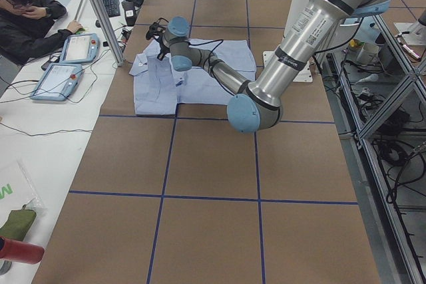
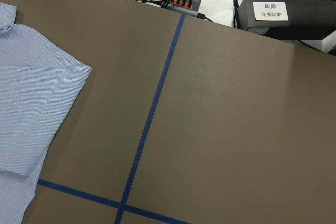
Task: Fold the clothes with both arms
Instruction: 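Lift the cuff with the left gripper and fold it across the shirt front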
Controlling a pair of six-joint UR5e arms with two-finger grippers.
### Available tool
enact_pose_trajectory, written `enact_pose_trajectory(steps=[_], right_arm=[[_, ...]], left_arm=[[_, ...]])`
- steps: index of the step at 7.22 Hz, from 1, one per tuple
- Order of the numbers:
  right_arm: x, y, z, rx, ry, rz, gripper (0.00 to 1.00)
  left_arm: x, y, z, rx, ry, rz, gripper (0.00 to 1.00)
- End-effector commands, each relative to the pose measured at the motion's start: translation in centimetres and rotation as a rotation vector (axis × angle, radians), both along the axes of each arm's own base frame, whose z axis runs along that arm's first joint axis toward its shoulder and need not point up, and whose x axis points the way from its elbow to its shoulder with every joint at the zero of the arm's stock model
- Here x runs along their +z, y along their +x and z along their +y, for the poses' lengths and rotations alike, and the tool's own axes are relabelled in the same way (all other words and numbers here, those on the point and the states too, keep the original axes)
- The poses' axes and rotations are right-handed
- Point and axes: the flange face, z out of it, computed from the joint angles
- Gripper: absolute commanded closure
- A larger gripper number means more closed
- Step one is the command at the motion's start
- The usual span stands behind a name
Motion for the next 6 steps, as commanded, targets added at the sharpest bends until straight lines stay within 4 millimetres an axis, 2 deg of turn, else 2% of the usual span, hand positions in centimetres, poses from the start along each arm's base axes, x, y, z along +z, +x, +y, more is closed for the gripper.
enact_pose_trajectory(steps=[1, 2, 3, 5, 6], right_arm=[[0.1, 0.0, 0.0, 0.0, -0.002, 0.001, 0.0], [0.1, 0.0, 0.0, 0.0, -0.002, 0.001, 0.0], [0.3, 0.0, 0.0, 0.0, -0.005, 0.002, 0.0], [0.2, 0.0, 0.1, 0.0, -0.003, 0.001, 0.0], [0.3, 0.0, 0.1, 0.0, -0.005, 0.002, 0.0]], left_arm=[[-5.7, 6.4, 2.5, 0.013, -0.04, 0.067, 1.0], [-5.9, 9.5, 4.5, -0.008, -0.034, 0.061, 1.0], [-7.1, 10.9, 5.5, 0.001, -0.027, 0.071, 1.0], [-6.8, 14.6, 8.3, 0.007, -0.021, 0.056, 1.0], [-6.5, 17.6, 9.9, -0.005, -0.018, 0.033, 1.0]])
